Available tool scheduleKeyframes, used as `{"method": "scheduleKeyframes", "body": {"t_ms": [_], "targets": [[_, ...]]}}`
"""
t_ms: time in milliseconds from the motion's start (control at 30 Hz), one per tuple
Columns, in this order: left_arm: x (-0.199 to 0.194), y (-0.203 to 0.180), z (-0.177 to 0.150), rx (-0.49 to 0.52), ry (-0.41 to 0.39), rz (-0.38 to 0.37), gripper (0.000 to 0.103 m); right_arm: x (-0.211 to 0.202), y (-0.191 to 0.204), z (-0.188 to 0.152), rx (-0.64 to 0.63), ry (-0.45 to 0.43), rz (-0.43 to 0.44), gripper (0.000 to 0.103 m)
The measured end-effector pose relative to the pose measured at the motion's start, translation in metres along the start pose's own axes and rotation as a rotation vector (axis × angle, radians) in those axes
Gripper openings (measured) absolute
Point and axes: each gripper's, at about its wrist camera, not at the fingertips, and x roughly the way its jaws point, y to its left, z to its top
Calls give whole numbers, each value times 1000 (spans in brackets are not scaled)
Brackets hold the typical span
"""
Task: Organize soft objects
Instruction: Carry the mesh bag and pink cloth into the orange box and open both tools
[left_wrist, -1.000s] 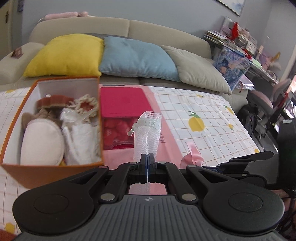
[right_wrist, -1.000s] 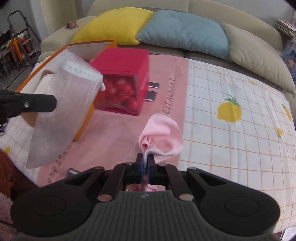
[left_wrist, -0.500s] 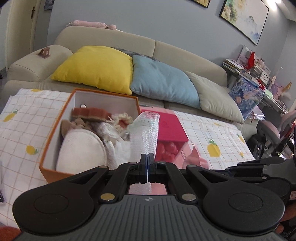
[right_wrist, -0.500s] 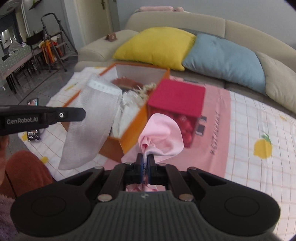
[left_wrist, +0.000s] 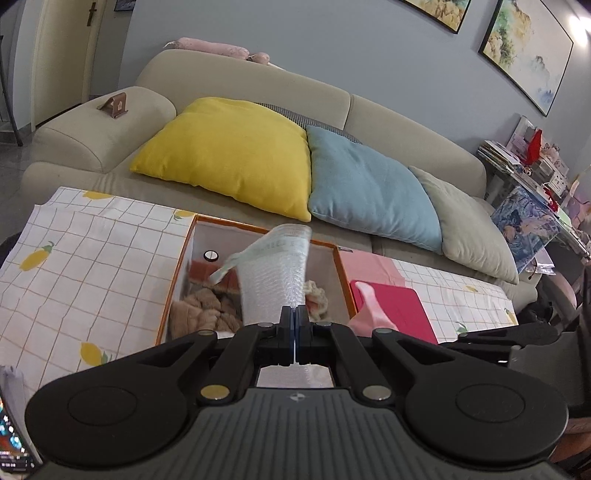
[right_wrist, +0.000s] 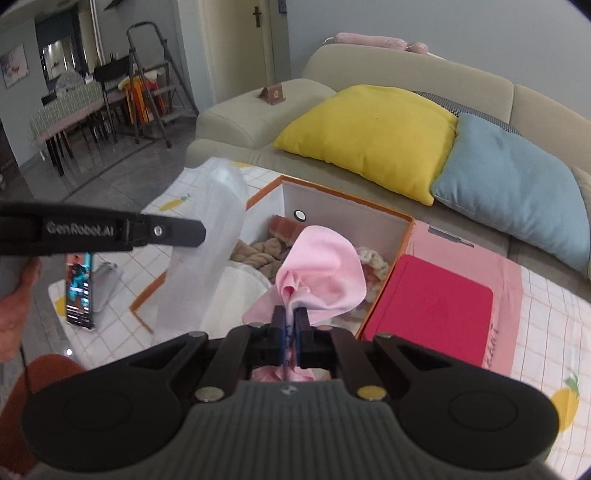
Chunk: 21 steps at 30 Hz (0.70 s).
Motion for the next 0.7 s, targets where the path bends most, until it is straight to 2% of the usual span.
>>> {"method": "scheduleKeyframes", "body": {"t_ms": [67,200,333,433,567,700], "targets": [[11,4,6,-14,5,-17,0,15,0,7,-27,19,-20,2],[38,6,11,19,15,37,0,44,-2,18,-85,54,-65,2],[72,21,6,0,85,77,0,74,-8,23,-136,123,-139,2],[92,32,-1,0,140,122,0,92,-12,23,-145,160,-150,2],[110,44,-10,-19,199,140,0,109,-12,20,-161,201,-158,3],[122,47,-15,11,240,177,1,118,-11,18,-183,218,-168,6]]}}
